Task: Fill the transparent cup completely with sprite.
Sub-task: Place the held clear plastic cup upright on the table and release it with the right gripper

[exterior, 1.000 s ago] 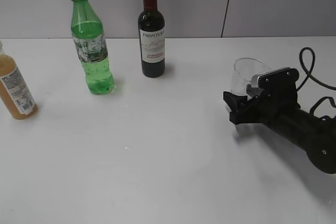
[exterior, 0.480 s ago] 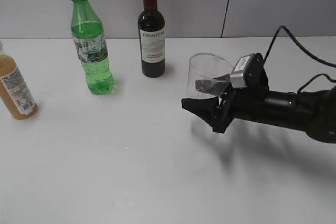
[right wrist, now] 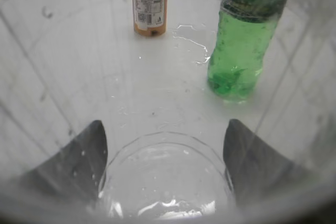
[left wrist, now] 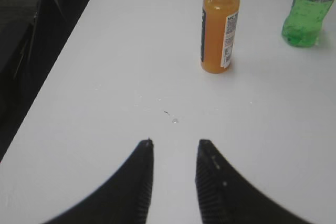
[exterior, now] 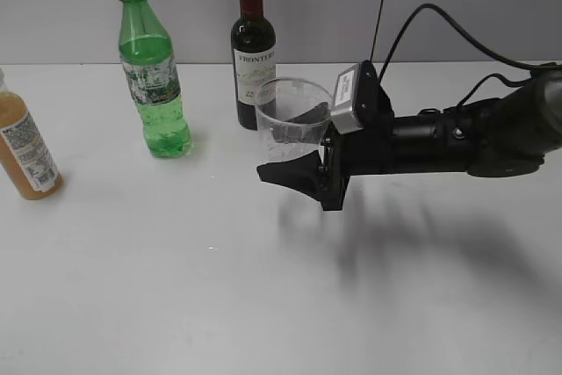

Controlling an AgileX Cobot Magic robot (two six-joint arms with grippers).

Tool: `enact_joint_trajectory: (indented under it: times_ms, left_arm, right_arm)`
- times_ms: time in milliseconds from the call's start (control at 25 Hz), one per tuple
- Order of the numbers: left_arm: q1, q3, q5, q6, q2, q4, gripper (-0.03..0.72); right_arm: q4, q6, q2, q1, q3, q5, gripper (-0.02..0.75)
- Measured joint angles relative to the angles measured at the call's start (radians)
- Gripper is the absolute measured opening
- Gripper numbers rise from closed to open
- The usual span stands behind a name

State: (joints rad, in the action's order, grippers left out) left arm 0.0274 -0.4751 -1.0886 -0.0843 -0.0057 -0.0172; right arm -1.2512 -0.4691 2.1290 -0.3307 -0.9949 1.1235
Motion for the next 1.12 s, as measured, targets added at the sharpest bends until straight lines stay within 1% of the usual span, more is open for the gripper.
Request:
enact_joint_trajectory:
  times_ms: [160,320,680,920,1120]
  left_arm:
    - [0.0,0.0,0.0,0.0,0.0,0.0,0.228]
    - [0.0,0.0,0.0,0.0,0.0,0.0,0.228]
    - [0.0,0.0,0.0,0.0,0.0,0.0,0.228]
    - [0.0,0.0,0.0,0.0,0.0,0.0,0.228]
    - [0.0,0.0,0.0,0.0,0.0,0.0,0.228]
  right_arm:
    - [-0.008,0.0,0.009,-0.043,-0.04,-0.035,0.515]
    - [-0.019,-0.002,0.046,-0.066,-0.075,-0.057,0.515]
    - [-0.024,0.023,0.158,-0.095,-0.135,-0.074,0.514]
    - [-0.016,0.028,0.237,-0.111,-0.201,-0.053,0.514]
    - [-0.01,0.031,0.273,-0.112,-0.211,-0.044,0.514]
